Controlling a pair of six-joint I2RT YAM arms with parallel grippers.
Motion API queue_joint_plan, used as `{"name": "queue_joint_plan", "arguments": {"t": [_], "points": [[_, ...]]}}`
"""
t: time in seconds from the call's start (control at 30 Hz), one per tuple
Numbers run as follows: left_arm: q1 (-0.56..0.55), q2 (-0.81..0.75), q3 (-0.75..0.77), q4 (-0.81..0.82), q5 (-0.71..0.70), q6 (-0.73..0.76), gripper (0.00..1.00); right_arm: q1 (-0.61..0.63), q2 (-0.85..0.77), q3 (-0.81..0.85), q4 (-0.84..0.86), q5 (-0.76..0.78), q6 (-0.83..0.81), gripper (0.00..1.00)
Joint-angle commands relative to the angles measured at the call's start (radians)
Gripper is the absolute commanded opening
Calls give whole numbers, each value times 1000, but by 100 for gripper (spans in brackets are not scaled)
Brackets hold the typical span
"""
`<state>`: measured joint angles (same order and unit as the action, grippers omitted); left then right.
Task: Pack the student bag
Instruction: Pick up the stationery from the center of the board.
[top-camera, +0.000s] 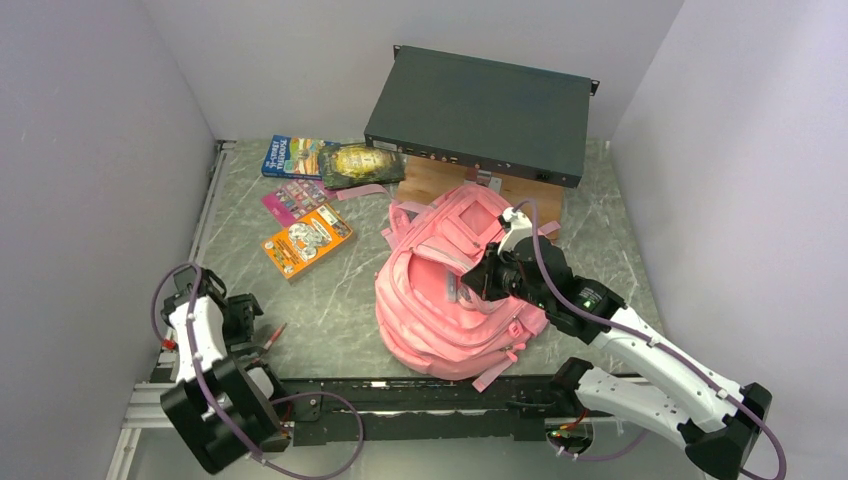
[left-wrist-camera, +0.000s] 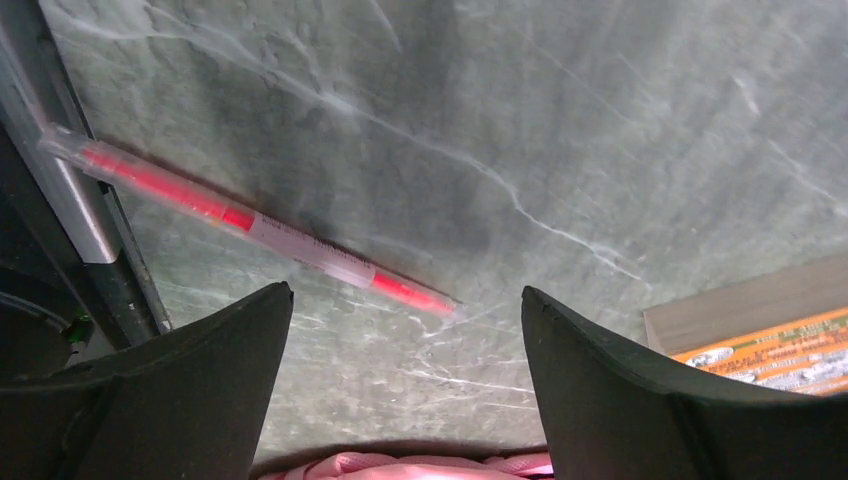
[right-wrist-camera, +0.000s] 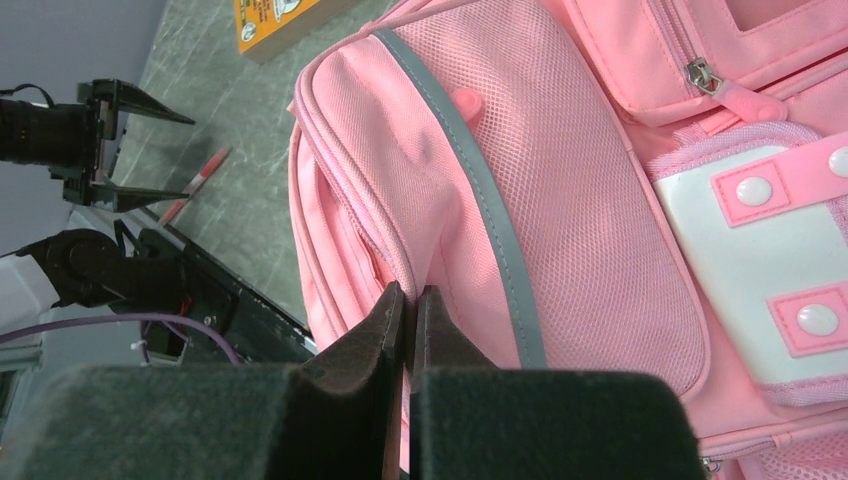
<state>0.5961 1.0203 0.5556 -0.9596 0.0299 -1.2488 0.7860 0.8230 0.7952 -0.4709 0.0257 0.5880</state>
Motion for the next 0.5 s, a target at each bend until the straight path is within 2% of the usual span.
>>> {"name": "queue_joint_plan", "arguments": {"t": [0.0, 0.23, 0.3, 0.37, 0.47], "points": [[44, 90, -13, 54, 90, 42, 87, 2, -36, 23, 117, 6, 9, 0], [46, 139, -103, 208, 69, -42, 69, 1, -20, 37, 116, 14, 3, 0], [47, 156, -115, 241, 73, -50, 59, 1, -26, 31, 121, 22, 6, 0], [47, 176, -122, 273, 75, -57, 45, 0, -26, 27, 124, 26, 9, 0], [46, 216, -110, 287, 64, -59, 38, 1, -18, 28, 124, 23, 15, 0]]}}
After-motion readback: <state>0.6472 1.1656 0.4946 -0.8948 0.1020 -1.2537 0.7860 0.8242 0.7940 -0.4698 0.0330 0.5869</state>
